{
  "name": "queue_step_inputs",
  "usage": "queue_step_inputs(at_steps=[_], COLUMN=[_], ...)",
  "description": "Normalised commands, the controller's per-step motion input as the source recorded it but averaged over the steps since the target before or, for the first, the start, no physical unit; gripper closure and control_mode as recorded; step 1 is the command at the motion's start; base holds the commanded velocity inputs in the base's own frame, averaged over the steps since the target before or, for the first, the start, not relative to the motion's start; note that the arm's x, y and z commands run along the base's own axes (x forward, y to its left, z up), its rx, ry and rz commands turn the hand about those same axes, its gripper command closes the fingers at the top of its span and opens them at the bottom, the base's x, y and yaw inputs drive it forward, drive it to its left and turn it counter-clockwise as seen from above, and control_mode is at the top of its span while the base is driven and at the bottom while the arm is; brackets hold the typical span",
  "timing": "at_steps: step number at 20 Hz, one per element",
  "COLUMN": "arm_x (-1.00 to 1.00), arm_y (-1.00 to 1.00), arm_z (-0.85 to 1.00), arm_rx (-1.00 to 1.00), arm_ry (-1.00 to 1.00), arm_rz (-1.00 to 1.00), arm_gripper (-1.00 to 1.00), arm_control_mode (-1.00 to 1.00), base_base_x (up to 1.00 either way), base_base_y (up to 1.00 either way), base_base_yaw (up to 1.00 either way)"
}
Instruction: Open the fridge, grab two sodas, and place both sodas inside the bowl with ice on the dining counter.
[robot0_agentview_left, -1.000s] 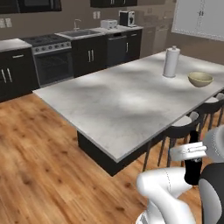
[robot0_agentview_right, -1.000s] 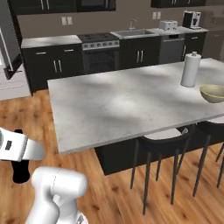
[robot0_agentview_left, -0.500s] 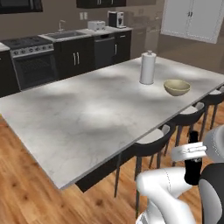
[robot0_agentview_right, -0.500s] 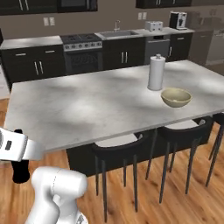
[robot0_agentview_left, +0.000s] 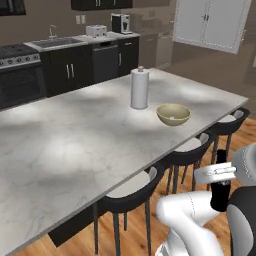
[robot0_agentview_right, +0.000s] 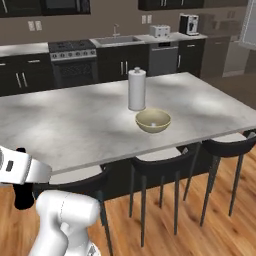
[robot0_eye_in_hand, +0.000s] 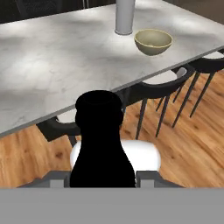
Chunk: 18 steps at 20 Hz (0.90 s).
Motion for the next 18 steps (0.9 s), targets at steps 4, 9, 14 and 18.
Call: queue_step_inputs(at_steps=[4, 9, 14, 18], arm_x=[0.00, 0.00, 0.00, 0.00], arm_y=[0.00, 0.00, 0.00, 0.00], arm_z=[0.00, 0.00, 0.00, 0.00], arm_rx=[0.00, 0.00, 0.00, 0.00], arm_ry=[0.00, 0.00, 0.00, 0.00], arm_rz=[0.00, 0.00, 0.00, 0.00], arm_gripper=[1.00, 1.00, 1.00, 1.00], arm_control_mode=[1.00, 1.00, 1.00, 1.00], base_base_x=[0.36, 0.46, 0.64, 0.61], base_base_y=[-1.00, -0.76, -0.52, -0.39], base_base_yaw=[0.05, 0.13, 0.25, 0.32])
